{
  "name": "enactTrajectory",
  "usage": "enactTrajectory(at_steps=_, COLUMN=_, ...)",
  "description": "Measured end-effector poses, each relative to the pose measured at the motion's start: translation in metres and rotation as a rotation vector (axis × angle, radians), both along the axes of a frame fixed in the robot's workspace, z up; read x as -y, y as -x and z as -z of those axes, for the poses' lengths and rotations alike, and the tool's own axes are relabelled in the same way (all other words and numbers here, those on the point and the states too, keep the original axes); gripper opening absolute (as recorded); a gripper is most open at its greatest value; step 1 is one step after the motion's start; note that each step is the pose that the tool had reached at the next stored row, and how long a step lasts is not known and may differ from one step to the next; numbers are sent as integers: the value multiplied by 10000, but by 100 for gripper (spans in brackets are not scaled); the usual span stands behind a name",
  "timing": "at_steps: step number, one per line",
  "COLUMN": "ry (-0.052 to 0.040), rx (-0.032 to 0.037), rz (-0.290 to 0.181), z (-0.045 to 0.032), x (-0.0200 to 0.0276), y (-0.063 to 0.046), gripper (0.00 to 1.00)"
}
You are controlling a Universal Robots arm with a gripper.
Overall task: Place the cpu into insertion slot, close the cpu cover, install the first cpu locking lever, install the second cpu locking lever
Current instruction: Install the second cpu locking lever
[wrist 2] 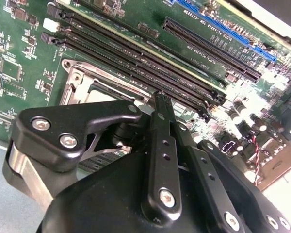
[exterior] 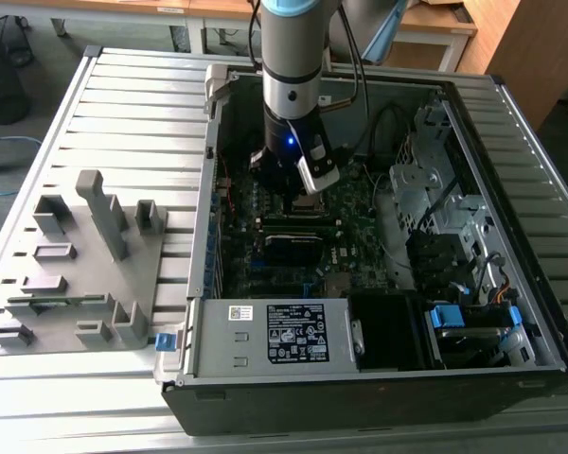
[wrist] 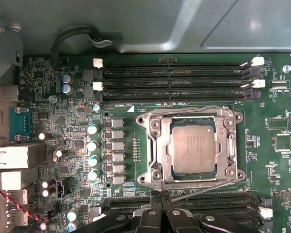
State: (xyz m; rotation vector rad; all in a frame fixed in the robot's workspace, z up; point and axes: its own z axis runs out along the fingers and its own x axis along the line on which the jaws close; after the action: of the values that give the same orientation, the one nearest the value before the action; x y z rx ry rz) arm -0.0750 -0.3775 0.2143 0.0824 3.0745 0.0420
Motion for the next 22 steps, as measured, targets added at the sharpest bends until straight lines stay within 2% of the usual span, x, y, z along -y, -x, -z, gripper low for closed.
enactTrajectory(at_steps=4, ry=-8, rx=0, rz=-1, z=0, x=1, y=0, gripper=11)
enactTrajectory(at_steps=7, ry=-114, rx=-1, rz=-2, z=-1, x=1, y=0, gripper=11)
enactTrajectory(at_steps=15, ry=-154, rx=-1, rz=-2, z=46, x=4, y=8, gripper=11)
enactTrajectory(at_steps=22, ry=-304, rx=0, rz=-1, z=95, x=19, y=16, gripper=11)
